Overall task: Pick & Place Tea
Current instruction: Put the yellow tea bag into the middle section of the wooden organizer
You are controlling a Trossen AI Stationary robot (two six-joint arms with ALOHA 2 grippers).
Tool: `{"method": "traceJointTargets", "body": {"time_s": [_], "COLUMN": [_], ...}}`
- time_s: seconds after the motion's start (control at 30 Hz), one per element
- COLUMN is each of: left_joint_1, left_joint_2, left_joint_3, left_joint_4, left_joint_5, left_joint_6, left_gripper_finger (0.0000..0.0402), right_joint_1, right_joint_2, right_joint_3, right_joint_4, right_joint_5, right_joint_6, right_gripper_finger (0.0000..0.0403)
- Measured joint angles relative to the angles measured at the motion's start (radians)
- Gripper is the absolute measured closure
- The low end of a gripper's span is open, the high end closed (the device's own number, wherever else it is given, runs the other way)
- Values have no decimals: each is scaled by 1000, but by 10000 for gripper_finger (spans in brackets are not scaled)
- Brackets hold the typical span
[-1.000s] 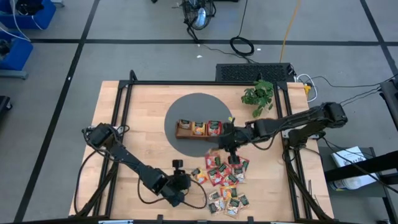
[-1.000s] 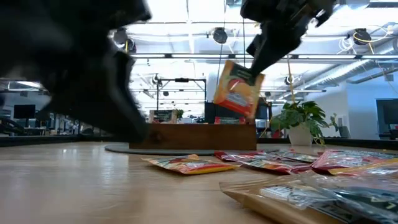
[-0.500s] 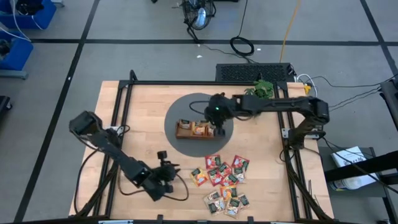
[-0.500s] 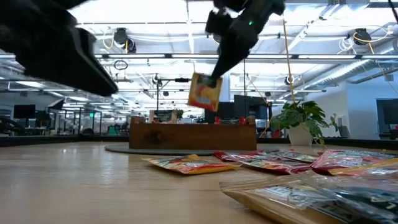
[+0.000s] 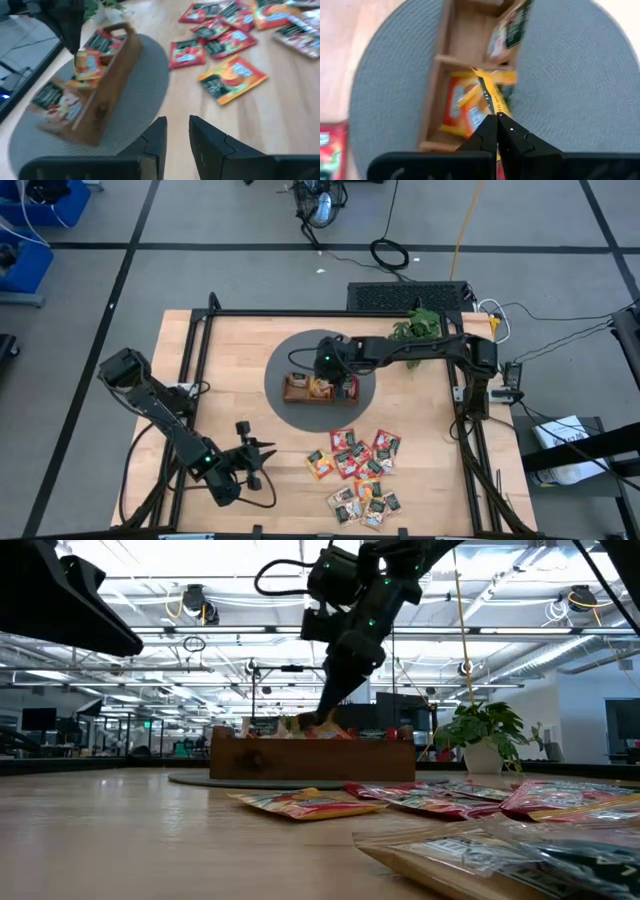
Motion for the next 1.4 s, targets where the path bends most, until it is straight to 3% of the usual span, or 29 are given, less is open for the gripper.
{"method": "traceJointTargets", "body": {"time_s": [0.83, 1.4], "left_joint_1": [3, -22], "left_joint_2": [1, 1], "left_joint_3": [2, 2], "left_joint_4": [4, 4], "left_joint_5": [-11, -12], "left_joint_6": [-52, -60], "left_gripper_finger": [314, 314], "right_joint_1": [-7, -5], "right_joint_2": [-20, -17], "right_joint_3": [40, -112], "right_joint_4": [61, 222], "right_joint_5": [-4, 22], "right_joint_6": [122, 220], "right_gripper_finger": [403, 403]}}
